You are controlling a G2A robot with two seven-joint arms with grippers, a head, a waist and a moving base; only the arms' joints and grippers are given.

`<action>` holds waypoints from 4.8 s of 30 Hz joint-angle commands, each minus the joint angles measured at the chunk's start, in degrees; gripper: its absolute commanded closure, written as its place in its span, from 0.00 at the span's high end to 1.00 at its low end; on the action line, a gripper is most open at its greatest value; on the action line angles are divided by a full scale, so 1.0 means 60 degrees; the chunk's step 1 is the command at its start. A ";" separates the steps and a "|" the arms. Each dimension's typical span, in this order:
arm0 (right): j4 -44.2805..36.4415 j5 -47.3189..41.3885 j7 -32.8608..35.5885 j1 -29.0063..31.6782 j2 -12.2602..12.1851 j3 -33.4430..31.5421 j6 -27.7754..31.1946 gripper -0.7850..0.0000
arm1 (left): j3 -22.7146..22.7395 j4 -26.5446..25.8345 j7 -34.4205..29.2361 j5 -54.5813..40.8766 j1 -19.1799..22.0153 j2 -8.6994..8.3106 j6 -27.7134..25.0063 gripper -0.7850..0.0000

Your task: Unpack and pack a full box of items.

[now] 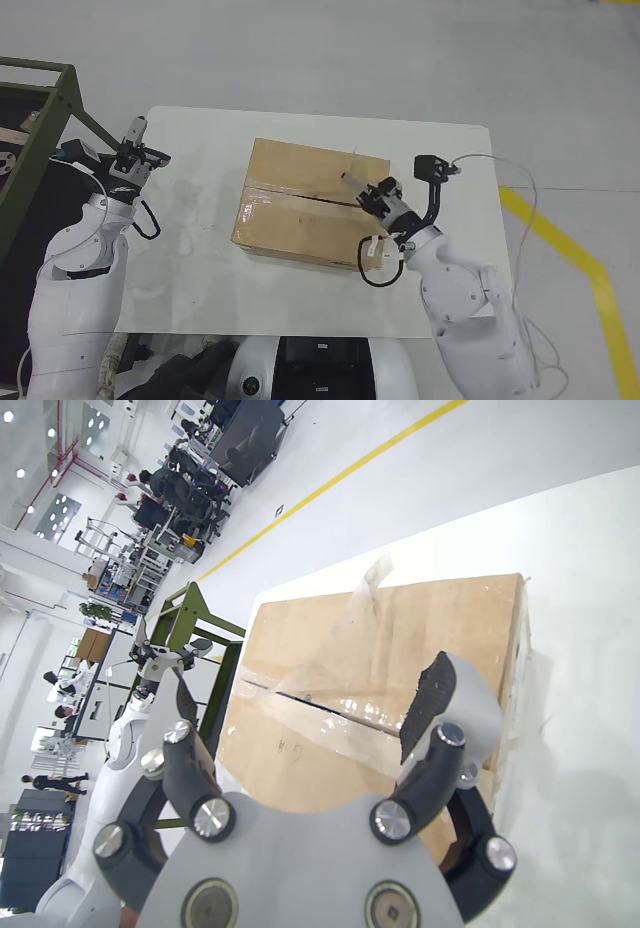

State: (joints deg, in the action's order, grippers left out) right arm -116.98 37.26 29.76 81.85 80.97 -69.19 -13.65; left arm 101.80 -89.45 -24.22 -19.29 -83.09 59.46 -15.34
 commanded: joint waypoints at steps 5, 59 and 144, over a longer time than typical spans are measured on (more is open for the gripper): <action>0.0780 0.0495 0.1516 -0.1416 -0.0043 0.0006 -0.0417 1.00 | 0.0000 0.0000 0.0000 0.0000 0.0000 0.0000 0.0000 1.00; 0.3003 -0.0555 0.5078 -0.4728 -0.0353 0.0150 -0.1045 0.00 | 0.0000 0.0000 0.0000 0.0000 0.0000 0.0000 0.0000 1.00; 0.1678 -0.5650 0.2601 0.0043 -0.1360 -0.2352 0.1795 0.96 | 0.0000 0.0000 0.0000 0.0000 0.0000 0.0000 0.0000 1.00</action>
State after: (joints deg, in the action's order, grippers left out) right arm -106.94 3.22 44.92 82.48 72.88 -83.37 -1.89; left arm 101.80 -89.45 -24.22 -19.29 -83.09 59.46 -15.34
